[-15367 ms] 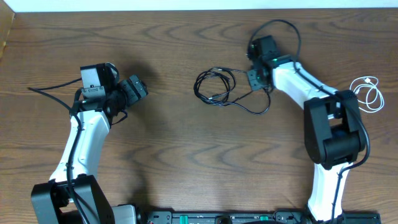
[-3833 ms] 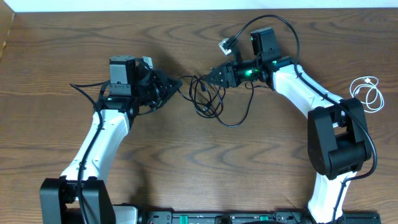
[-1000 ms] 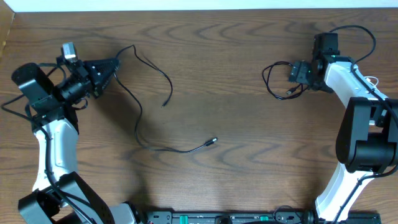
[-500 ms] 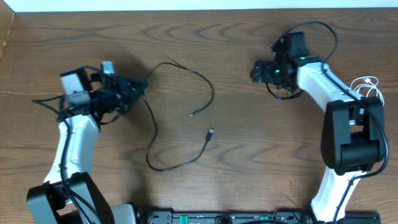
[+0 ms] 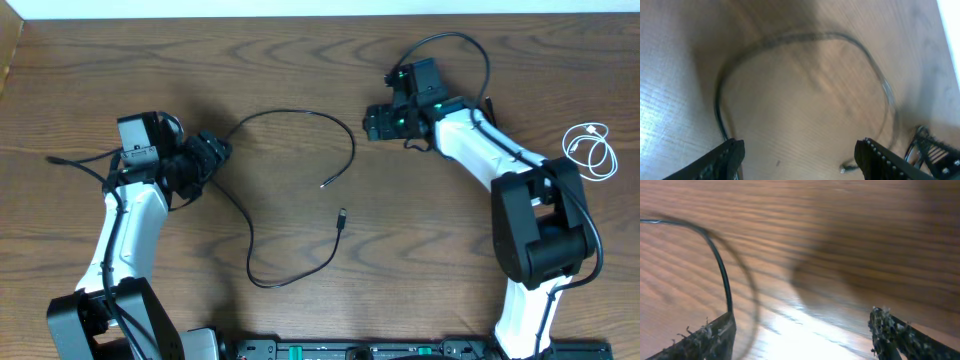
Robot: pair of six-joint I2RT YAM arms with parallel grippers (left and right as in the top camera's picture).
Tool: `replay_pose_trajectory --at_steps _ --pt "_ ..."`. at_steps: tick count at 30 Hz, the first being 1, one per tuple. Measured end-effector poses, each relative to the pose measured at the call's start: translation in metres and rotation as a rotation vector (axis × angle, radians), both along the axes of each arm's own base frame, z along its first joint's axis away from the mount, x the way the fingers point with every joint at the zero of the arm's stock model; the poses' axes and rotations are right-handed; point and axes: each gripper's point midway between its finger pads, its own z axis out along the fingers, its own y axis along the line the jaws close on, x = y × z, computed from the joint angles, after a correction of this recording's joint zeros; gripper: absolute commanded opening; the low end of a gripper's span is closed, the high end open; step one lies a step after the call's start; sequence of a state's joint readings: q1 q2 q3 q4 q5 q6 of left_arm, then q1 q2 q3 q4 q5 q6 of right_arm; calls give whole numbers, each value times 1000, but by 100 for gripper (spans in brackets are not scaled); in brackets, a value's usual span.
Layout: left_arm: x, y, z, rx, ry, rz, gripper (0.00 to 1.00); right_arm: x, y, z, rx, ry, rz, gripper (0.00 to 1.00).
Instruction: Untangle cables
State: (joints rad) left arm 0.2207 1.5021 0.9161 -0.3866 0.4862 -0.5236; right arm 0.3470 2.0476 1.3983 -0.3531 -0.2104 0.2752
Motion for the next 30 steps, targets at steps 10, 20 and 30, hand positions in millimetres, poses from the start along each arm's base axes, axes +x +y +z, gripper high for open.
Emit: replay_pose_trajectory --at_steps 10,20,30 --pt "-49 2 -31 126 251 14 22 -13 46 6 18 -42 98 20" --pt "-73 -4 -50 223 340 -24 21 -19 59 7 19 -49 125 32" --pt "-99 -2 -80 252 398 -19 21 -19 60 -2 19 -37 119 26"
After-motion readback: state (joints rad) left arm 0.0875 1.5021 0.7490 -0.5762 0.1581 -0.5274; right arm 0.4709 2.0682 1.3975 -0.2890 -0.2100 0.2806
